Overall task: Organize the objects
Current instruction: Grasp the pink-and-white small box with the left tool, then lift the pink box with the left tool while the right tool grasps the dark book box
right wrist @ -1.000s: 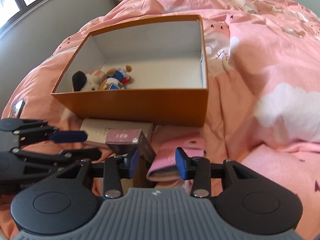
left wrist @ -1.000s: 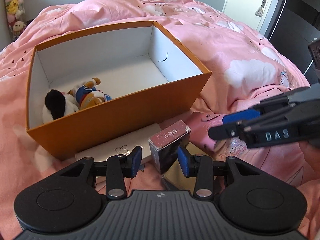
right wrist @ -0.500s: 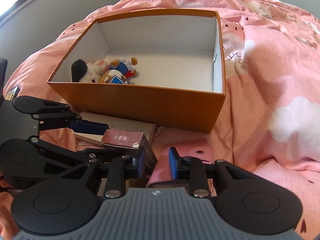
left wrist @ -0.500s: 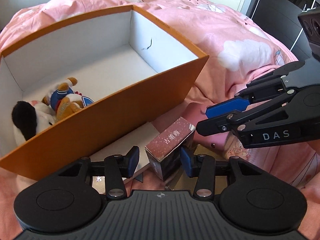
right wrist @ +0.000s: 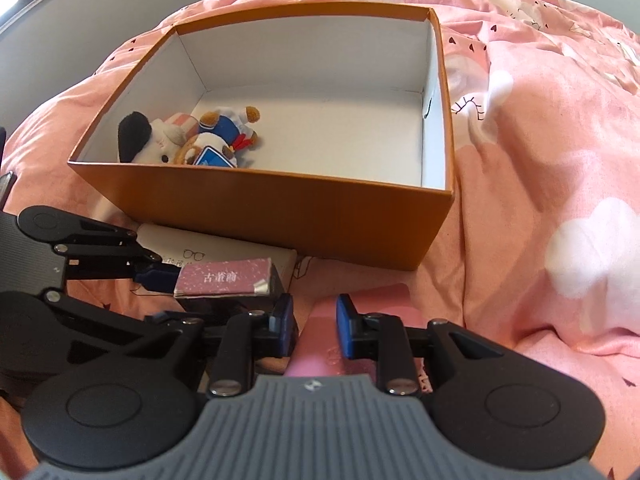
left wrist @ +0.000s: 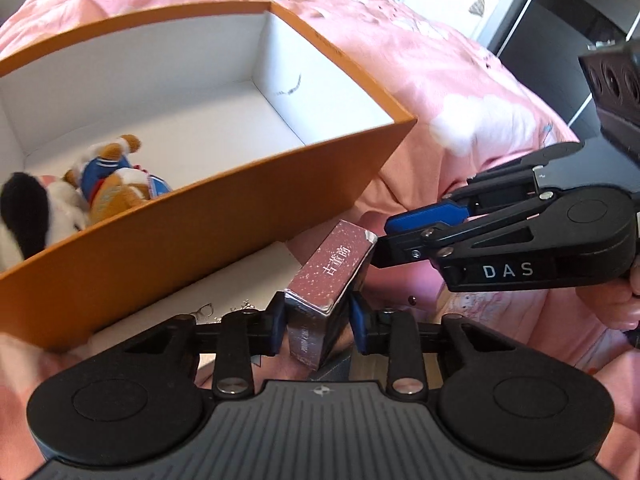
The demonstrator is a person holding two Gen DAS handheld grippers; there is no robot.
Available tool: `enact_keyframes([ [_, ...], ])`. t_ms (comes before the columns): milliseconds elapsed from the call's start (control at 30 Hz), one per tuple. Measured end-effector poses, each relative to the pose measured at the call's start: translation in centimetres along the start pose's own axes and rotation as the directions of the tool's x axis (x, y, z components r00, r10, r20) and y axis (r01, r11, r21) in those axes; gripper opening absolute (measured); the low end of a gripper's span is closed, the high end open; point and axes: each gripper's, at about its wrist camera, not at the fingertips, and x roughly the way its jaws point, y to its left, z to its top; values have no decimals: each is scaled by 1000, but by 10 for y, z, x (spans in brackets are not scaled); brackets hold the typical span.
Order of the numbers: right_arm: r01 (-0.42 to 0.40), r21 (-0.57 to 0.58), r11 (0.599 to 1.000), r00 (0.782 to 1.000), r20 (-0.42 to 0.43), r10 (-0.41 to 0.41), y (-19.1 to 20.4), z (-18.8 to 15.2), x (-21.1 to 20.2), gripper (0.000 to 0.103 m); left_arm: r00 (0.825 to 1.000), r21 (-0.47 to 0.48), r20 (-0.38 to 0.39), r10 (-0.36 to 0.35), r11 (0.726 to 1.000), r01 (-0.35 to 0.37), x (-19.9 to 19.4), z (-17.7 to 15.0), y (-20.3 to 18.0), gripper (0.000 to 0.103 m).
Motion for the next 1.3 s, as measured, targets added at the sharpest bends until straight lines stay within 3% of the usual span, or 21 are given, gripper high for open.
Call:
enact_keyframes([
  [100,-18,-6,1000,1000,14,18,2,-1,-12,27,999,-57,40,34,998,-31,-18,-4,-1,33],
  [167,-41,-12,999,999,12,41,4,-3,-20,27,997,-91,60,51,995,-46,-32,-7,0,25],
  [267,-75,-52,996,997,-32,73,14,-9,-27,27,990,-119,80,112,988,-102,-50,-11,1,25],
  [500,-75,-200,977,989,-138,48,48,-34,-22,21,988,-162,90,123,981,-108,-79,-17,3,25],
  [633,-157,-258,953,977,-179,113,65,-45,-16,22,987,-161,84,134,980,-120,-94,-24,1,25],
  [700,-190,-278,942,973,-185,141,71,-47,-15,27,987,-163,83,136,979,-121,-99,-27,0,25],
  [767,-147,-333,931,981,-168,95,76,-48,-16,46,987,-161,82,140,979,-126,-102,-29,0,25],
  [867,-137,-489,861,984,-167,62,82,-47,-17,53,989,-169,74,129,979,-115,-101,-32,0,25],
  [900,-143,-551,822,983,-173,56,84,-47,-15,54,990,-173,73,124,979,-110,-101,-33,0,25],
  [967,-157,-662,733,980,-197,33,86,-47,-10,70,990,-178,80,119,979,-103,-102,-34,-2,25],
  [1100,-195,-790,582,970,-243,-4,97,-39,3,80,989,-181,93,113,979,-95,-103,-32,-5,25],
  [1200,-276,-803,529,941,-337,-21,102,-34,18,80,989,-183,95,113,979,-94,-101,-30,-5,25],
  [1300,-274,-839,470,930,-356,-93,106,-38,34,80,989,-181,95,110,979,-92,-100,-29,-6,25],
])
